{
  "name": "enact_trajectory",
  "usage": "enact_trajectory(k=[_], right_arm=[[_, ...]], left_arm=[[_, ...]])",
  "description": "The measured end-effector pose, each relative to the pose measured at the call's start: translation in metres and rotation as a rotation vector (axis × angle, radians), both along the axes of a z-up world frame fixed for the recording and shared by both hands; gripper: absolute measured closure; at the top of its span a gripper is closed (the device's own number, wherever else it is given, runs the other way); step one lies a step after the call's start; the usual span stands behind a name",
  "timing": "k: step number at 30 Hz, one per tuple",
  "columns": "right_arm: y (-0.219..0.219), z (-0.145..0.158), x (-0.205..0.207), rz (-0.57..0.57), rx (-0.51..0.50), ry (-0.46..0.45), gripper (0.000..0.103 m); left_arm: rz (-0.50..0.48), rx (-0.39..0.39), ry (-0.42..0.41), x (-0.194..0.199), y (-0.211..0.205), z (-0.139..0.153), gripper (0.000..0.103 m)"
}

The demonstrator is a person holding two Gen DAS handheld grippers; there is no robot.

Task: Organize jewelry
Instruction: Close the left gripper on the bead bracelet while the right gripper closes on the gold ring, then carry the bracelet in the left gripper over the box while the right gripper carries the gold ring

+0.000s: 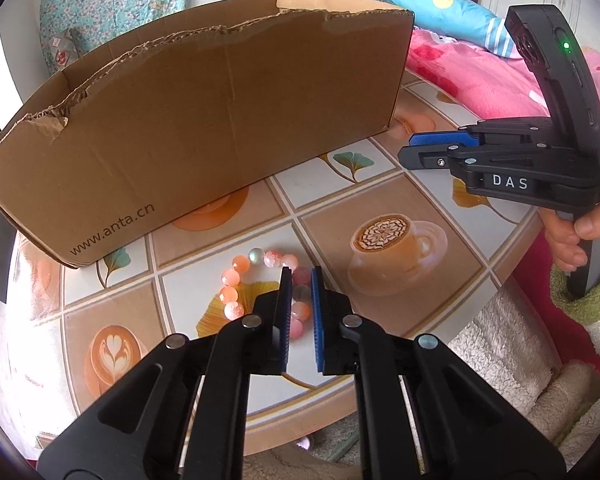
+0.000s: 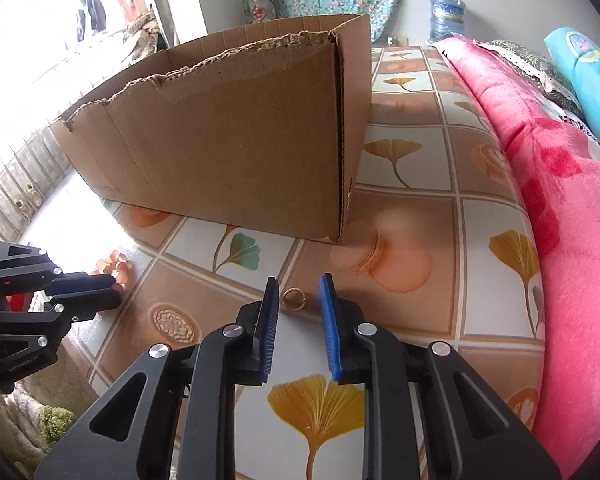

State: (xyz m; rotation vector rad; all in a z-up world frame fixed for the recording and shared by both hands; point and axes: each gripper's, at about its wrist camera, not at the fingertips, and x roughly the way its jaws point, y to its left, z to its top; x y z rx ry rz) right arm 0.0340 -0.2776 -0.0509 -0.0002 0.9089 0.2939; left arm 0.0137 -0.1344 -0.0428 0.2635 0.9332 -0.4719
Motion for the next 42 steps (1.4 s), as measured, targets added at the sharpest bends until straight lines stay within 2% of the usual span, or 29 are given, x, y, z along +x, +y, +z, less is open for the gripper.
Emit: enact_trajectory(k=[7, 10, 13, 17, 23, 28, 33, 42], right_arm=[[0.011, -0.001, -0.009, -0.022, -0.057, -0.019, 0.084], [0.013, -0.001, -0.008, -0.02, -0.06, -0.019, 0.092], [0.014, 0.0, -0.006, -0.023, -0.07, -0.015, 0.094], [0.008, 0.001, -0.005, -0.046, -0.022, 0.005, 0.094], [0.0, 0.014, -0.009, -0.079, 0.043, 0.002, 0.094], [-0.005, 0.038, -0.02, -0.097, 0.093, -0.031, 0.094], [-0.007, 0.072, -0.03, -0.1, 0.149, -0.083, 0.094], [-0.003, 0.151, -0.022, -0.043, 0.219, -0.245, 0.094]], left_arm=[[0.001, -0.017, 0.005, 0.002, 0.003, 0.0, 0.095], [0.0, -0.023, -0.001, 0.001, 0.006, 0.0, 0.095], [0.0, -0.03, -0.009, -0.001, 0.008, 0.0, 0.095], [0.003, -0.048, -0.008, -0.002, 0.014, 0.002, 0.095], [0.019, -0.124, -0.023, -0.006, 0.032, 0.018, 0.095], [0.046, -0.269, -0.012, -0.006, 0.056, 0.041, 0.095], [0.052, -0.458, -0.007, -0.004, 0.077, 0.072, 0.095], [-0.033, -0.638, -0.085, 0.005, 0.082, 0.144, 0.095]])
